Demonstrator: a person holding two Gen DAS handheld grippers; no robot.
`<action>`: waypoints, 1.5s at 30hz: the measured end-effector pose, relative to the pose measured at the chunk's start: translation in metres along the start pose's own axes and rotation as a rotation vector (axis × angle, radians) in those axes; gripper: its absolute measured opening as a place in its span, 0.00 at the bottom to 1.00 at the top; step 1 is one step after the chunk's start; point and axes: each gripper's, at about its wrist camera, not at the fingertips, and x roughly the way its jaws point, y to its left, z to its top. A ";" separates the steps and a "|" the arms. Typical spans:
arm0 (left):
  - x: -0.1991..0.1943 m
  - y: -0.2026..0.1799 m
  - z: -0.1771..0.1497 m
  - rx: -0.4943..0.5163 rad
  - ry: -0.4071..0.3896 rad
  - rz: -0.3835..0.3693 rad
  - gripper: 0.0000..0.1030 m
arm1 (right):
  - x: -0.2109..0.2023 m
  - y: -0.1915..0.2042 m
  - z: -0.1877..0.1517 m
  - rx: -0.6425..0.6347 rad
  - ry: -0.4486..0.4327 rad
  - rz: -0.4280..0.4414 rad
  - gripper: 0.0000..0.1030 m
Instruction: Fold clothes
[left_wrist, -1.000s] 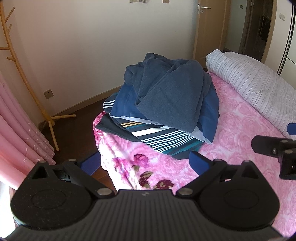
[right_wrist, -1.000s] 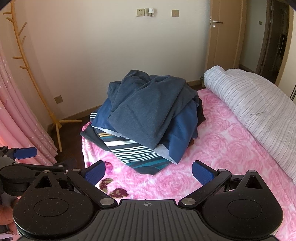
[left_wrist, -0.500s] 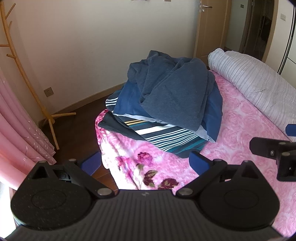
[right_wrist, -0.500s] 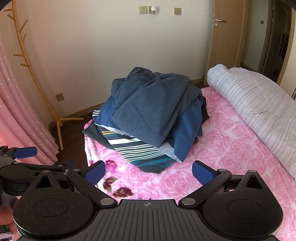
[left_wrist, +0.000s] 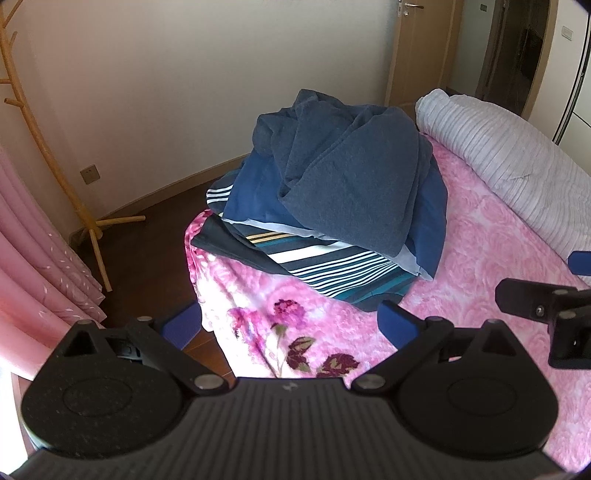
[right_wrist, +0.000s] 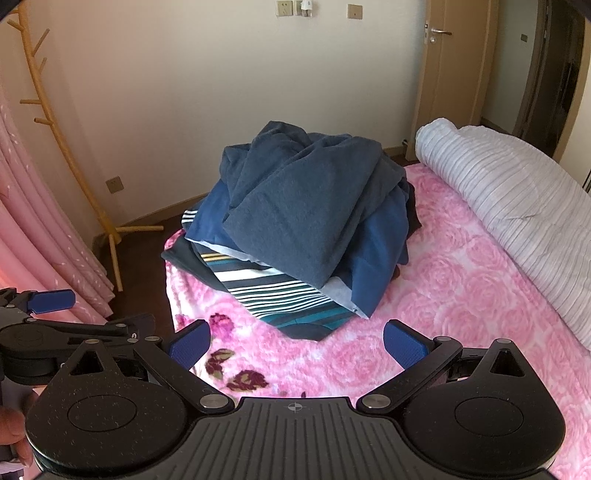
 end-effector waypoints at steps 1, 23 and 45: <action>0.001 0.000 0.001 0.000 0.002 -0.001 0.97 | 0.001 0.000 0.001 0.000 0.002 0.000 0.99; 0.029 0.017 0.026 0.037 0.017 -0.036 0.97 | 0.021 0.011 0.020 0.043 0.022 -0.058 0.99; 0.045 0.004 0.030 0.026 -0.015 -0.055 0.93 | 0.017 -0.035 0.008 -0.003 -0.048 -0.016 0.99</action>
